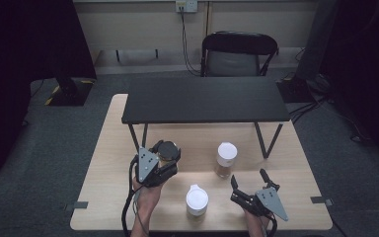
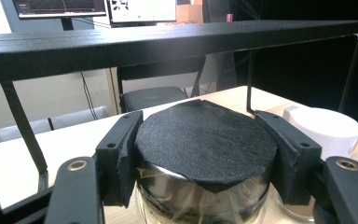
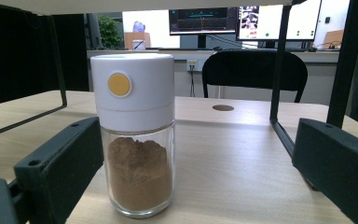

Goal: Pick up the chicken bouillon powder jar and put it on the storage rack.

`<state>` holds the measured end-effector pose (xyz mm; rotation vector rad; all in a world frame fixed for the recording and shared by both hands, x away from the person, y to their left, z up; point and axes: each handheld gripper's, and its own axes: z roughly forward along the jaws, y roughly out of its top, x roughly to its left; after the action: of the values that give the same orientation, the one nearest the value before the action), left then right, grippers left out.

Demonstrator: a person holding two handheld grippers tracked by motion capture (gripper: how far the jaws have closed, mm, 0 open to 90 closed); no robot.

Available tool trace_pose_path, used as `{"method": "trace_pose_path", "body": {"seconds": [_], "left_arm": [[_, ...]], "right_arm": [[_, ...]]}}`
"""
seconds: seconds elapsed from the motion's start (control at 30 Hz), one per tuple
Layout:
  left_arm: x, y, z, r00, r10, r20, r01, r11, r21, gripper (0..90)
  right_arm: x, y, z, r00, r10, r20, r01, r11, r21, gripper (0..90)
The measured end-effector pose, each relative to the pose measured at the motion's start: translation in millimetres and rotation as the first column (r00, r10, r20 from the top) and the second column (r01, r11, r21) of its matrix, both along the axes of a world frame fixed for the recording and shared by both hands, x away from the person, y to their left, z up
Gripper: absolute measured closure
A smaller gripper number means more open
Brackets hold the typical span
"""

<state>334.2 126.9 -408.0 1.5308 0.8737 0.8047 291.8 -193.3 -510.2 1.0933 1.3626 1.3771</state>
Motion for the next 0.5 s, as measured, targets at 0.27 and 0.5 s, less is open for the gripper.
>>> {"method": "trace_pose_path", "body": {"seconds": [0.27,0.5], "left_arm": [[3.4,0.1,8.3,1.0,-0.002,0.006,0.002,1.0,-0.006,35.2],[5.4,1.4,24.0,0.9999,-0.005,0.009,0.006,0.9998,-0.017,35.2]], "right_arm": [[0.0,-0.1,0.0,1.0,0.001,0.0,-0.001,1.0,0.001,0.9],[0.0,-0.1,0.0,1.0,0.001,0.0,-0.001,1.0,0.0,0.9]]}}
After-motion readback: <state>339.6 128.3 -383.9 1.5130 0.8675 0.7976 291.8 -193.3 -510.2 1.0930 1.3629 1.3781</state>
